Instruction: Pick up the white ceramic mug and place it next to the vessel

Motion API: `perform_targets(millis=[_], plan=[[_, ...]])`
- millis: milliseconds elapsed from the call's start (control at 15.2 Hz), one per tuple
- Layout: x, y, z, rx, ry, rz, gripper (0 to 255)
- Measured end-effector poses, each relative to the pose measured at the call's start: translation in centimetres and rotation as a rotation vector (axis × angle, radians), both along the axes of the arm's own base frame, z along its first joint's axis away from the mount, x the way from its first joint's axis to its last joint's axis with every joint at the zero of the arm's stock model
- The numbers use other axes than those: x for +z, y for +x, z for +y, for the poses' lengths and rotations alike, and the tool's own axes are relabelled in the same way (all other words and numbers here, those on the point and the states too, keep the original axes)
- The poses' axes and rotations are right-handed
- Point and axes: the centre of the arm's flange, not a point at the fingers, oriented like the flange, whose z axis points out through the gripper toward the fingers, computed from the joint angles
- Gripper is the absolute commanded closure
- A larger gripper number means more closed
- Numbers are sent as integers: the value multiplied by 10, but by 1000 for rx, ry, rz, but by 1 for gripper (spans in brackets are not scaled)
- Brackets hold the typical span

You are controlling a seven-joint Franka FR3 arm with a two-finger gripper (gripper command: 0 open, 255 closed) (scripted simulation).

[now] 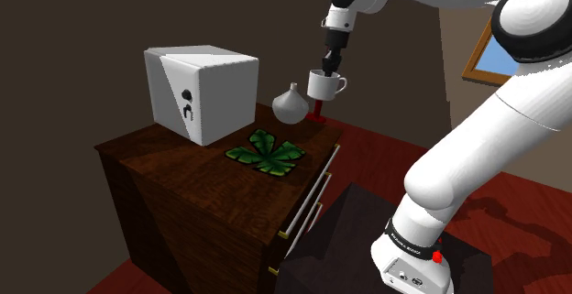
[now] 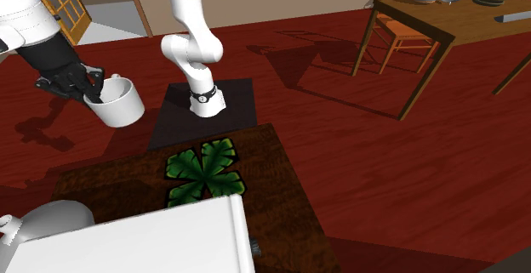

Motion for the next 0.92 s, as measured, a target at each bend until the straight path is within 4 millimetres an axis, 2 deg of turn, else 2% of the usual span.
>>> perform_targets(millis=[924], plan=[[-74,0,-1,1,0,0,255]])
